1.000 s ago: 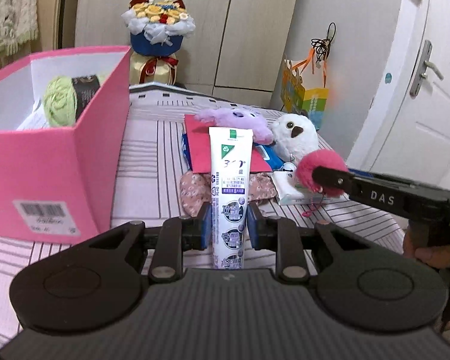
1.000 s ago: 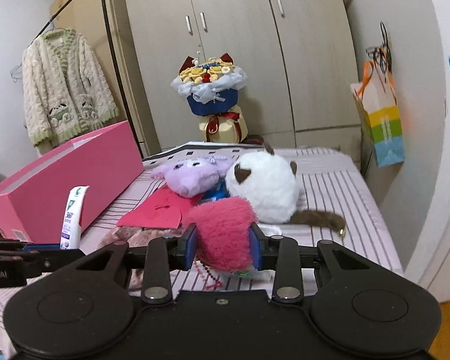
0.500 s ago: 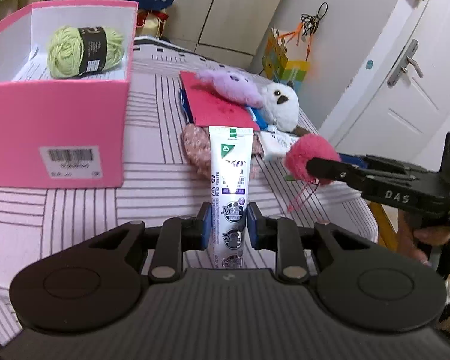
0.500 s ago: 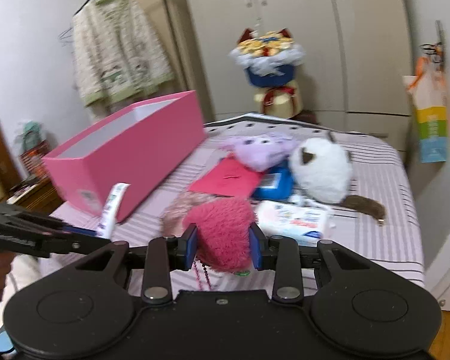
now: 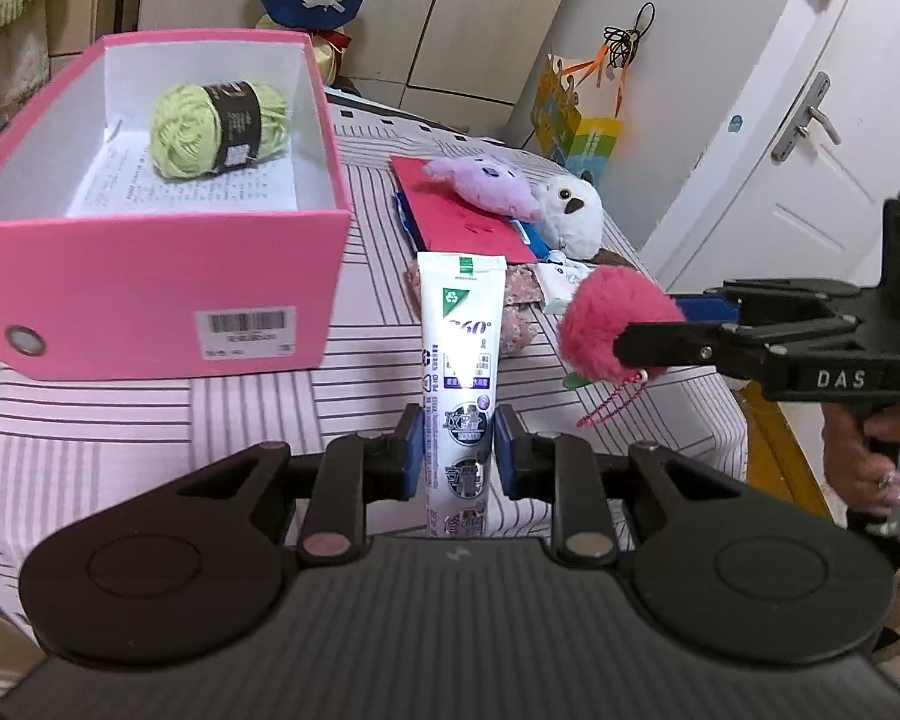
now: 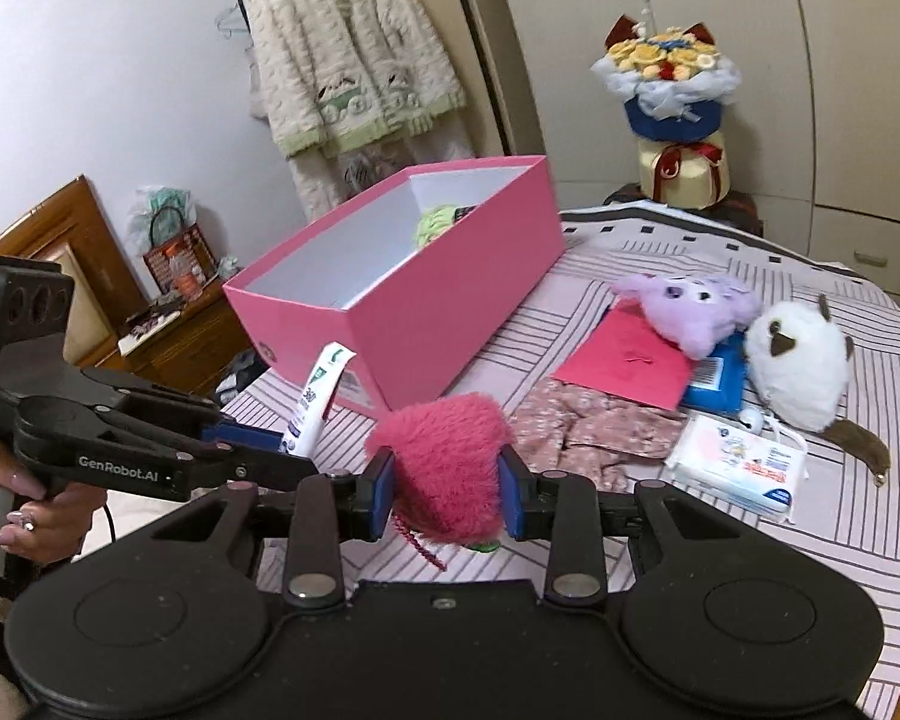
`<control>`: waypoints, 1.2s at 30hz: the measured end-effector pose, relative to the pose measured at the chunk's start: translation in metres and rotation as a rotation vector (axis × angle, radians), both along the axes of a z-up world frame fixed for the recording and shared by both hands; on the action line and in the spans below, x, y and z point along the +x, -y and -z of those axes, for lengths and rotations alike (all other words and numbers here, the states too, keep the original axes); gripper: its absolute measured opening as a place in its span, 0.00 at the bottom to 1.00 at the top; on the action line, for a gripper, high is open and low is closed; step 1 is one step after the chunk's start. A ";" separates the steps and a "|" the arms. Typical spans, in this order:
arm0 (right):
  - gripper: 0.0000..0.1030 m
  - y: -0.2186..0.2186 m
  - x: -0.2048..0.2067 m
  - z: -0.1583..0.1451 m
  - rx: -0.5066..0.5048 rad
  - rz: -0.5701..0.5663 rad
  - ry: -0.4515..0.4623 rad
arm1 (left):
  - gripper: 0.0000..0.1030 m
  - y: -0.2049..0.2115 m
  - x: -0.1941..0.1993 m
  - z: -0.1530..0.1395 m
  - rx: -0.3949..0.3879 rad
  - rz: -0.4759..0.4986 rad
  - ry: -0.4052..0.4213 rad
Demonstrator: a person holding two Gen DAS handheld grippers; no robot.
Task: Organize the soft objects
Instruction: 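Carry both items into the pink box and open both tools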
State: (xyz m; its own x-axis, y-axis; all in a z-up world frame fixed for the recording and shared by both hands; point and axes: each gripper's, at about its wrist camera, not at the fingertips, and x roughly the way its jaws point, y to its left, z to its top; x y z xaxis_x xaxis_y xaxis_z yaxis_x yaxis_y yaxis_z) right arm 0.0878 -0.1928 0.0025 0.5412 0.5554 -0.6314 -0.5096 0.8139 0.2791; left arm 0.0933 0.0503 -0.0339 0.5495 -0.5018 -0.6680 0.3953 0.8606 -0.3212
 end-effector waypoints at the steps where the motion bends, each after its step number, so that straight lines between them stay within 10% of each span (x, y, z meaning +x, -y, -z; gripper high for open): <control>1: 0.39 -0.004 0.000 -0.004 -0.019 0.001 0.004 | 0.23 -0.003 -0.001 -0.004 0.006 -0.003 0.005; 10: 0.39 -0.038 0.016 -0.046 -0.001 -0.093 0.049 | 0.23 -0.048 0.006 -0.050 -0.051 -0.012 0.092; 23: 0.39 -0.108 0.089 -0.080 -0.008 -0.231 0.203 | 0.23 -0.072 0.086 -0.079 0.057 -0.113 0.132; 36: 0.39 -0.163 0.197 -0.024 -0.229 -0.352 0.107 | 0.23 -0.072 0.205 -0.035 0.238 -0.190 -0.100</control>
